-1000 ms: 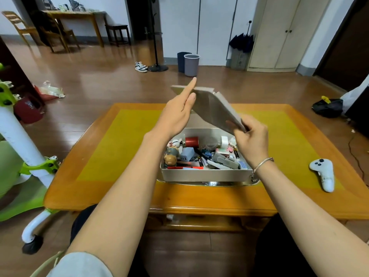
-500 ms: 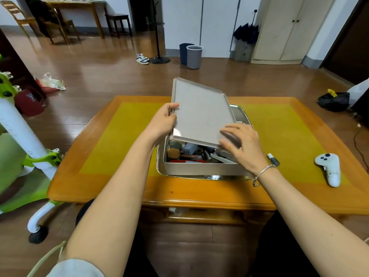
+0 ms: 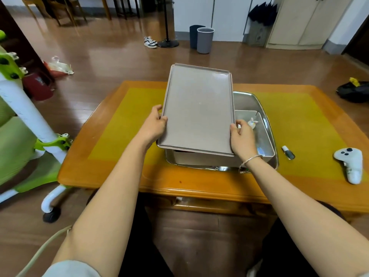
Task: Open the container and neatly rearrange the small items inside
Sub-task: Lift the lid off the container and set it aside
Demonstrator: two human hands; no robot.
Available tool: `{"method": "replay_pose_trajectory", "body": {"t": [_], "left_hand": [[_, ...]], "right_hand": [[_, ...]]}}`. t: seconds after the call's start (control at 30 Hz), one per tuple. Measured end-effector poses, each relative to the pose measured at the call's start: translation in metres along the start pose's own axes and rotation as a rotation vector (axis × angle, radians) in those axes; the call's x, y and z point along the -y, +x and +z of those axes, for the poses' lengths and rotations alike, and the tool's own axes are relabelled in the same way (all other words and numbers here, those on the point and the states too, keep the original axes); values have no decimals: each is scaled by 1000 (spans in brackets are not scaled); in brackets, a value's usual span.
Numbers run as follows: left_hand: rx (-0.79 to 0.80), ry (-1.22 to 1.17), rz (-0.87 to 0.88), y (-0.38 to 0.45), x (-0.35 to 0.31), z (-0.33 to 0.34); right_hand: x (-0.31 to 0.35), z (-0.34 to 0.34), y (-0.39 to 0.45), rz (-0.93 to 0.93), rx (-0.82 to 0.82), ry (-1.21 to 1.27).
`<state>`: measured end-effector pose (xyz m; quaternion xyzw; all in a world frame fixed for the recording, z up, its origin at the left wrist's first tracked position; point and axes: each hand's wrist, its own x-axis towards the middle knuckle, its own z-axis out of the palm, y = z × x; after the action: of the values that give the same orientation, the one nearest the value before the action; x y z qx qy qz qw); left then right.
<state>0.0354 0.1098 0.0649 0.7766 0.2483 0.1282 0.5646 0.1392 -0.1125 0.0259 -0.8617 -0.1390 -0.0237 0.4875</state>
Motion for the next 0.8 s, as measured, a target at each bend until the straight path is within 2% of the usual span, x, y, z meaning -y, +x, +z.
{"method": "replay_pose_trajectory", "body": {"t": [0.2,0.33,0.47,0.63,0.8], "left_hand": [[-270,519,-70,-2,19,7],[-475,522,-90,-1,30,3],[-572,501,-124,7,47,-20],[-679,501,-186,21,64,-58],[-738,571,-219,27,83,-84]], "right_hand": [[8,21,0,-109,-72,8],[19,36,-4,-181,43,-20],[15,45,-6,-259,178,-179],[-12,47,-3,-238,173,-613],[-31,51,-5,-188,220,-751]]}}
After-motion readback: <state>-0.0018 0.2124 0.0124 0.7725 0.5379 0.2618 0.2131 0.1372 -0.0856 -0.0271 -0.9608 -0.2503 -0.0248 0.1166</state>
